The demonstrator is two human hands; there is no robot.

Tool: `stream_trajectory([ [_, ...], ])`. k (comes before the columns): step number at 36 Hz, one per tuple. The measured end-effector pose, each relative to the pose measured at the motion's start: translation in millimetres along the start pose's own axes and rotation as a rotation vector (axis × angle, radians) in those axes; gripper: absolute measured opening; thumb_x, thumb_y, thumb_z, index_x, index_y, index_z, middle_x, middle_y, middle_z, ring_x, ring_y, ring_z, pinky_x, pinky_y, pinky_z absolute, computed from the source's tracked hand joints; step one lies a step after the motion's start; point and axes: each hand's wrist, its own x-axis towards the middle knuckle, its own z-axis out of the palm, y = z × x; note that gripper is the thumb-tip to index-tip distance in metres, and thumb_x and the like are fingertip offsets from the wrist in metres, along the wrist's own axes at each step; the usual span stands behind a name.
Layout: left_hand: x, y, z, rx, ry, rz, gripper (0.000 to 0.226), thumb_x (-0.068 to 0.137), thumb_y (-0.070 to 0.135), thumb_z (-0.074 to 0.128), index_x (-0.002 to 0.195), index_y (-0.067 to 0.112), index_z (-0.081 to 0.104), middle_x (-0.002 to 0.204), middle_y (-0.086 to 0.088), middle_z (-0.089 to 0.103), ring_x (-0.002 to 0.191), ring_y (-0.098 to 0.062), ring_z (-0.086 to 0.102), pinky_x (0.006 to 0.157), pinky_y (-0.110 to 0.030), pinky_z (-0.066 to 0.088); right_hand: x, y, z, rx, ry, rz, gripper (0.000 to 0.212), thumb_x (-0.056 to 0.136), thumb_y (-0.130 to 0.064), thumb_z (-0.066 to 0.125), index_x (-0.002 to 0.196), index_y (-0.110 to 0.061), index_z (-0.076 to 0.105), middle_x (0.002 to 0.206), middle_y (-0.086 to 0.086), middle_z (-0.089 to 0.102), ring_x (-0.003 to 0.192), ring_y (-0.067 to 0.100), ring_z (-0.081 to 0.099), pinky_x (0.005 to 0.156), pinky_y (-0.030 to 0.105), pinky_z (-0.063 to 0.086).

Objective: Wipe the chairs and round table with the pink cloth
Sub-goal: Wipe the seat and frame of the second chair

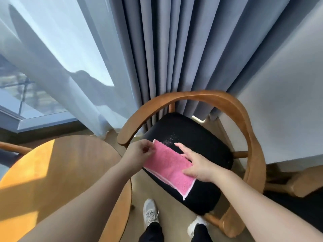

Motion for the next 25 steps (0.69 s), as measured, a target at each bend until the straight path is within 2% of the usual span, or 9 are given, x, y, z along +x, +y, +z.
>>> stream_trajectory([
  [2,12,-10,7,0.029,-0.005,-0.045,0.02,0.091,0.023,0.06,0.081,0.041,0.062,0.088,0.025,0.059,0.085,0.001,0.056,0.071,-0.013,0.039,19,4,0,-0.002,-0.078,-0.02,0.091,0.083,0.006,0.056,0.145,-0.054,0.026,0.127,-0.022,0.045,0.103,0.004,0.063,0.076,0.024,0.057],
  [6,31,-31,16,0.044,0.01,-0.134,0.02,0.092,0.022,0.056,0.088,0.041,0.061,0.092,0.024,0.058,0.086,0.004,0.054,0.07,-0.011,0.039,54,13,3,-0.025,-0.142,0.013,0.075,0.083,0.013,0.046,0.143,-0.032,0.046,0.137,-0.008,0.047,0.095,0.001,0.057,0.064,0.009,0.045],
  [10,49,-54,20,0.099,0.048,-0.21,0.017,0.091,0.017,0.056,0.092,0.033,0.062,0.095,0.013,0.061,0.083,-0.001,0.059,0.068,-0.017,0.049,87,21,4,-0.069,-0.149,0.038,0.072,0.083,0.012,0.046,0.145,-0.027,0.044,0.133,-0.008,0.045,0.096,0.004,0.056,0.064,0.009,0.046],
  [13,64,-69,19,0.176,0.073,-0.229,0.022,0.091,0.016,0.055,0.093,0.037,0.059,0.094,0.015,0.059,0.08,0.001,0.057,0.058,-0.008,0.04,111,26,0,-0.084,-0.123,0.081,0.074,0.083,0.013,0.043,0.147,-0.024,0.041,0.131,-0.004,0.047,0.094,0.004,0.056,0.072,0.012,0.049],
  [16,79,-79,16,0.298,0.135,-0.183,0.019,0.091,0.017,0.054,0.099,0.032,0.062,0.098,0.013,0.056,0.085,-0.006,0.057,0.066,-0.014,0.045,131,31,-6,-0.09,-0.076,0.128,0.077,0.081,0.013,0.04,0.147,-0.026,0.04,0.128,0.002,0.05,0.098,0.015,0.057,0.073,0.019,0.049],
  [19,97,-84,11,0.459,0.212,-0.082,0.018,0.088,0.018,0.057,0.101,0.029,0.063,0.103,0.011,0.056,0.093,-0.01,0.054,0.077,-0.026,0.051,151,33,-8,-0.057,-0.05,0.177,0.079,0.08,0.012,0.038,0.148,-0.028,0.039,0.121,0.005,0.053,0.09,0.019,0.059,0.055,0.016,0.046],
  [22,120,-91,4,0.571,0.281,-0.006,0.018,0.087,0.017,0.06,0.103,0.023,0.065,0.113,0.005,0.057,0.103,-0.017,0.051,0.083,-0.029,0.046,173,30,-6,-0.005,-0.026,0.18,0.077,0.081,0.012,0.04,0.148,-0.025,0.039,0.118,0.002,0.05,0.085,0.016,0.058,0.046,0.012,0.043],
  [23,128,-95,2,0.595,0.295,0.005,0.017,0.088,0.019,0.059,0.104,0.022,0.065,0.116,0.003,0.057,0.105,-0.019,0.05,0.084,-0.029,0.043,181,28,-5,0.019,-0.016,0.173,0.076,0.082,0.013,0.042,0.148,-0.024,0.038,0.121,0.001,0.048,0.086,0.014,0.057,0.047,0.011,0.043],
  [25,144,-102,-2,0.616,0.305,0.019,0.018,0.09,0.024,0.055,0.104,0.019,0.065,0.118,0.0,0.056,0.107,-0.023,0.048,0.087,-0.032,0.041,200,22,1,0.071,0.001,0.138,0.075,0.082,0.013,0.044,0.149,-0.022,0.038,0.13,0.003,0.046,0.093,0.015,0.056,0.057,0.013,0.044],
])
